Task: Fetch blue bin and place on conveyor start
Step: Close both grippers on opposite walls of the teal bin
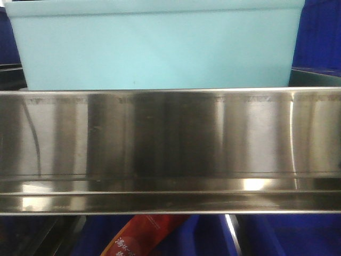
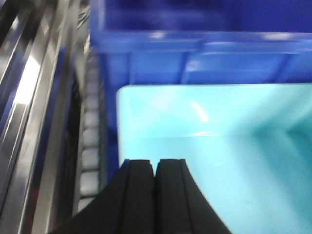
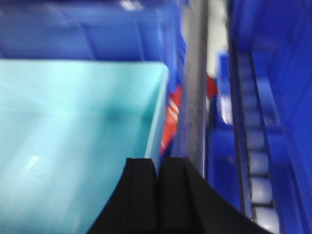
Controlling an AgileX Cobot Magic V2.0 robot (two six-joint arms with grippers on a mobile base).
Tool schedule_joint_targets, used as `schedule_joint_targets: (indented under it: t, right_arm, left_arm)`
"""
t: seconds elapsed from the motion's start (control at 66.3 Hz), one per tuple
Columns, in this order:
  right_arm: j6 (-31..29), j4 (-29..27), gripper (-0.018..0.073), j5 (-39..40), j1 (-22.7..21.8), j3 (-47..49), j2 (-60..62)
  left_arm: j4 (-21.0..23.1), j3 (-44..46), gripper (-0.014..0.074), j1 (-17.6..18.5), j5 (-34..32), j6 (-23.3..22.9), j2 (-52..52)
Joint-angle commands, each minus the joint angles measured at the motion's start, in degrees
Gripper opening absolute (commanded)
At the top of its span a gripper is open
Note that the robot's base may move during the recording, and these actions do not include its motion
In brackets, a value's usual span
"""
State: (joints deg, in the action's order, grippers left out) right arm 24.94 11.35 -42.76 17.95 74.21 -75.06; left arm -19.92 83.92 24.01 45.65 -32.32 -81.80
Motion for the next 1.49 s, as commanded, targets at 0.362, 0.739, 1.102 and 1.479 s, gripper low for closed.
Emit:
schedule_joint_targets:
  t: [0.362,0.739,1.102,1.479]
  right_arm:
    - [3.0,1.5,-0.0141,-15.5,1.2,18.3,-16.4]
    - [2.5,1.5,0.0143,-17.4,1.2,20.5,-19.6]
    - [2.5,1.5,0.0266,-17.1,1.1,18.5,-19.7]
    - [2.5,1.5,0.0263,-12.4,1.1,14.2,-19.9]
  left_arm:
    - [0.5,8.4,-0.0111,0.2,11.1,-2.4,-8.3]
    - [1.7,8.4,0.0003,-1.4,11.6,-0.7,-8.3]
    - [1.3,8.4,0.0332,-1.6,11.7,0.9,-11.8]
    - [3.5,8.3,0.0308,-2.8,13.3,1.2,-14.3]
